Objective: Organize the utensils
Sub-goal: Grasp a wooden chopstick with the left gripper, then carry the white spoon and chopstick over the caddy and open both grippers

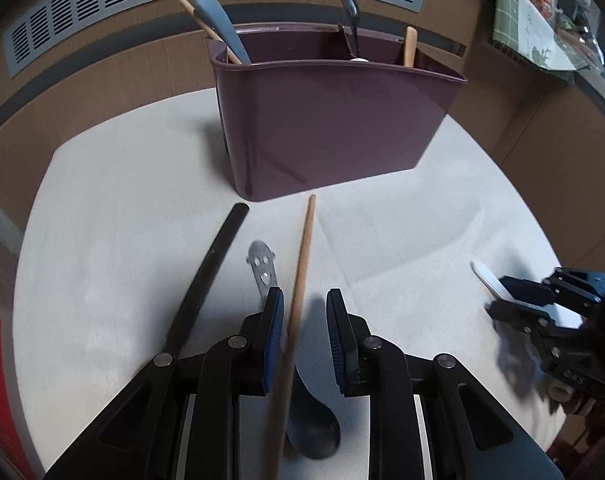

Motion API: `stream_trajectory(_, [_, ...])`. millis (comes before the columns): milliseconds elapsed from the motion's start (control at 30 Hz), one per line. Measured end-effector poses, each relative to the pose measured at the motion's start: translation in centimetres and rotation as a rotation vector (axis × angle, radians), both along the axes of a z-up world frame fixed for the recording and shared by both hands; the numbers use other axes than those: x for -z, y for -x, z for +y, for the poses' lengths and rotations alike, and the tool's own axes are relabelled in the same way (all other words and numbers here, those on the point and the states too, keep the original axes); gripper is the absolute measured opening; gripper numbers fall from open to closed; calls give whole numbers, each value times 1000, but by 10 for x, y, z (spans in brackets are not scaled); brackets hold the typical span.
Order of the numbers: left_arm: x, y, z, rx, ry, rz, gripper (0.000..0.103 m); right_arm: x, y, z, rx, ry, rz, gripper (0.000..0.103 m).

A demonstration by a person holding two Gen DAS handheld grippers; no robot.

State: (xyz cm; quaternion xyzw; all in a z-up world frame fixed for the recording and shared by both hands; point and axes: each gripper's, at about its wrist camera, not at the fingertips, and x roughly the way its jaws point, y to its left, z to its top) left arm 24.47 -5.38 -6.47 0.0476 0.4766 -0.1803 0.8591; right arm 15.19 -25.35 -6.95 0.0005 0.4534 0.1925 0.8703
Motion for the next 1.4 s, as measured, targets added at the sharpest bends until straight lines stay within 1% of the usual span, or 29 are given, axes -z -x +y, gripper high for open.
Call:
stream_trajectory(133, [6, -11, -8, 25, -27, 21, 20, 0, 3, 1, -2, 15, -13, 21])
stream_trajectory(167, [8, -12, -10, 29, -30, 27, 18, 0, 3, 1, -2, 16, -15, 21])
stream_trajectory(267, [10, -8, -18, 54, -21, 41, 17, 0, 4, 0, -2, 13, -18, 21])
stream_trajectory(367, [11, -3, -23, 73, -41, 41, 17, -1, 5, 1, -4, 19, -19, 21])
stream_trajectory(400, [11, -3, -24, 76, -48, 42, 17, -1, 5, 2, -4, 24, -20, 19])
stream_trajectory(433, [11, -3, -25, 81, -54, 44, 17, -1, 5, 3, -5, 38, -25, 11])
stream_trajectory(500, [10, -4, -25, 94, -62, 49, 17, -3, 5, 5, -9, 79, -46, 9])
stream_trajectory(633, [10, -2, -28, 120, -83, 38, 17, -15, 5, -5, 14, 28, -80, 9])
stream_trajectory(667, [9, -2, -28, 117, -78, 34, 15, -18, 5, -8, 26, 25, -94, 9])
stream_trajectory(700, [9, -3, -28, 112, -70, 29, 10, -21, 4, -12, 38, 20, -105, 9])
stream_trajectory(767, [8, -3, -26, 92, -51, 11, 6, -26, 3, -17, 60, 5, -123, 9])
stream_trajectory(800, [4, -3, -24, 73, -27, 0, 5, -29, 3, -19, 69, 2, -131, 9])
stream_trajectory(833, [-3, -2, -21, 58, 13, -10, 5, -31, 3, -20, 77, 0, -141, 9])
stream_trajectory(900, [-27, 8, -17, 64, 109, -61, 5, -39, 3, -23, 89, -14, -165, 9])
stream_trajectory(967, [-57, 24, -14, 62, 174, -149, 5, -48, 4, -28, 97, -34, -192, 9])
stream_trajectory(1033, [-77, 34, -7, 46, 219, -205, 5, -55, 5, -31, 102, -62, -210, 9])
stream_trajectory(1100, [-92, 41, 1, 21, 254, -239, 5, -58, 3, -32, 109, -68, -208, 9])
stream_trajectory(1133, [-98, 41, 5, 2, 267, -260, 5, -58, 2, -32, 118, -62, -209, 9])
stream_trajectory(1200, [-119, 46, 17, -57, 315, -337, 5, -57, 1, -32, 129, -67, -203, 9])
stream_trajectory(1233, [-131, 46, 18, -82, 344, -379, 5, -58, 0, -33, 133, -75, -200, 9])
stream_trajectory(1267, [-147, 45, 23, -108, 389, -433, 5, -61, -2, -33, 137, -81, -202, 9])
stream_trajectory(1300, [-159, 45, 23, -125, 425, -477, 5, -68, -5, -32, 139, -84, -218, 9])
stream_trajectory(1333, [-178, 47, 25, -146, 476, -545, 5, -80, -8, -32, 139, -93, -252, 9])
stream_trajectory(1367, [-191, 49, 31, -162, 515, -604, 5, -101, -11, -32, 137, -110, -311, 9])
stream_trajectory(1400, [-208, 51, 32, -179, 553, -685, 5, -125, -13, -32, 139, -135, -386, 9])
